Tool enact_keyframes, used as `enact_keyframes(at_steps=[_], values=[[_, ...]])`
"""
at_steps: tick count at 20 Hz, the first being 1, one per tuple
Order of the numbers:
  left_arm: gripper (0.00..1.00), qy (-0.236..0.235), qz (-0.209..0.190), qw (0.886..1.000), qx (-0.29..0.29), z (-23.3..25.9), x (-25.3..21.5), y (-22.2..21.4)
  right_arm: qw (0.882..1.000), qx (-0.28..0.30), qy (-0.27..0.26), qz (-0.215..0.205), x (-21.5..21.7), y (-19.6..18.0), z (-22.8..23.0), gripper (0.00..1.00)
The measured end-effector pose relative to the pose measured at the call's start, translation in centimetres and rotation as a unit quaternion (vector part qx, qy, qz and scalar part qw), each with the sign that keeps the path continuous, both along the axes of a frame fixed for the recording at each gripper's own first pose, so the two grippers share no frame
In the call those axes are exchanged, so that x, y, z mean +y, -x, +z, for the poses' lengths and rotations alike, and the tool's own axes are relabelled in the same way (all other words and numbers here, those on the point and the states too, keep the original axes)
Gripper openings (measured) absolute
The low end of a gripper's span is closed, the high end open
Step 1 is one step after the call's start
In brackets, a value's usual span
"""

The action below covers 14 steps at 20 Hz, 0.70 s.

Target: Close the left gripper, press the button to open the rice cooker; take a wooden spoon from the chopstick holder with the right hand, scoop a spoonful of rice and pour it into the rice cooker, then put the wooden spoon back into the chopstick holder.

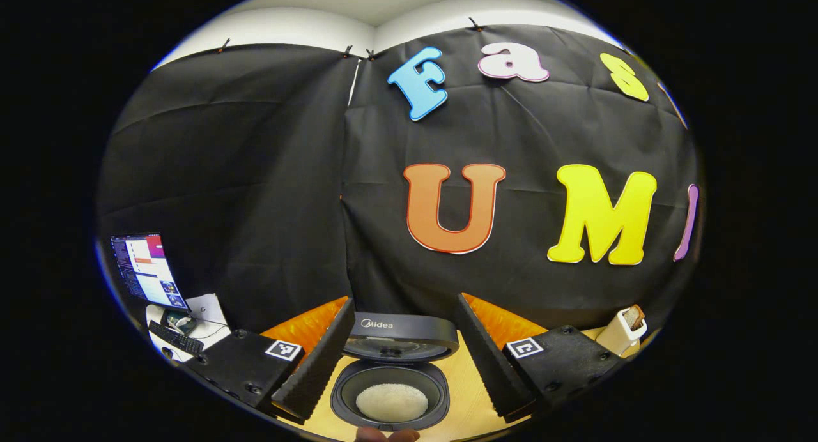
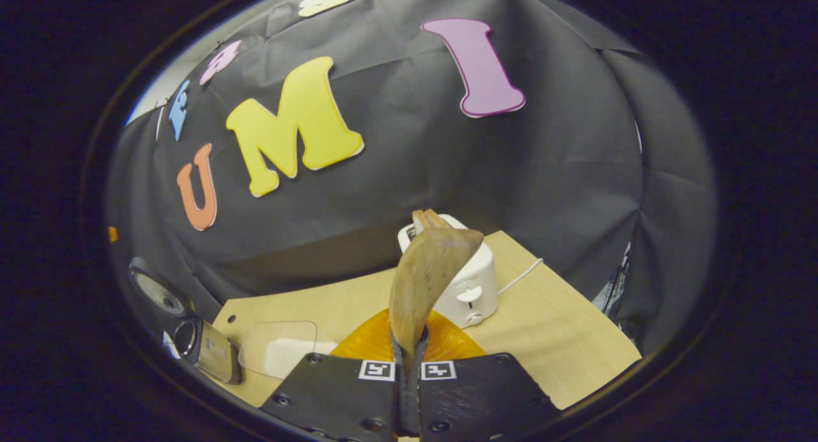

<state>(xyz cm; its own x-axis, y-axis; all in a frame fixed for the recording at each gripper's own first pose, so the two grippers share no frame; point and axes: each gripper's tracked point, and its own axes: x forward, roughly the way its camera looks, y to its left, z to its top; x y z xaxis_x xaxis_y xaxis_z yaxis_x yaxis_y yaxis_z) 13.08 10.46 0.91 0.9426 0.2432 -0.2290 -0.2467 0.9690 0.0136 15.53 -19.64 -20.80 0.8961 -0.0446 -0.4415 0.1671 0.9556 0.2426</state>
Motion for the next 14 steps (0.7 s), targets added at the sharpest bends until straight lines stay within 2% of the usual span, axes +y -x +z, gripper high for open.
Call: enact_keyframes(at_steps=[3,10,14], values=[[1.00,-0.003,0.013,1.000,-0.001,0.7,0.7,0.6,1.000,0.008,0.020,0.007,-0.1,-0.6,-1.7,0.01],[1.00,-0.003,0.018,1.000,-0.001,1.0,0.7,1.4,0.999,0.032,0.031,0.015,0.1,-0.5,-5.5,0.01],[1.00,-0.004,0.015,1.000,0.004,1.0,0.5,1.7,0.998,0.049,0.022,0.014,0.5,-0.1,-6.9,0.04]])
